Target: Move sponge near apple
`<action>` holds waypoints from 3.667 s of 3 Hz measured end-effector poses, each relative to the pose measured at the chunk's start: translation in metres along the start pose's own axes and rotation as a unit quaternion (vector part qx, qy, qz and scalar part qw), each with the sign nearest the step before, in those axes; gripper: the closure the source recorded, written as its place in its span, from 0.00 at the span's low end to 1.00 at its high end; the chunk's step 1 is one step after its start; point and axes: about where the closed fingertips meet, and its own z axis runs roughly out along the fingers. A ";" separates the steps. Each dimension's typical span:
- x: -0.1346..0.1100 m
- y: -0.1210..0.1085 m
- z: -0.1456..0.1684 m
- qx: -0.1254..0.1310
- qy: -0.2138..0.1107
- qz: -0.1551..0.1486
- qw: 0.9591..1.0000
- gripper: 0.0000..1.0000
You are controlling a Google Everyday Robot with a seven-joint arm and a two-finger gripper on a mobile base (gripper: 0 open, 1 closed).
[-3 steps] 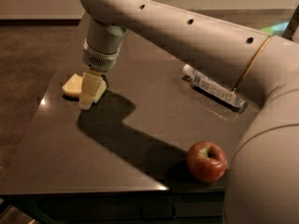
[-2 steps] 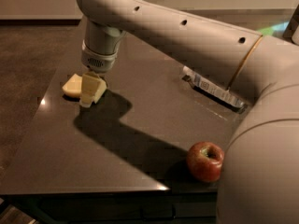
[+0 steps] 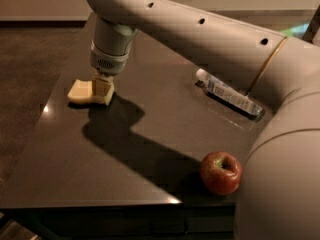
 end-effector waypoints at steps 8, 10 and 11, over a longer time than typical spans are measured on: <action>0.255 0.018 -0.133 -0.005 0.009 -0.165 0.986 1.00; 0.276 0.049 -0.146 -0.028 0.014 -0.199 0.979 1.00; 0.281 0.069 -0.150 -0.042 0.018 -0.212 0.976 1.00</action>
Offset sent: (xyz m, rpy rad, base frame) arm 0.0111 -0.1266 0.0369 0.0423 -0.0397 0.0911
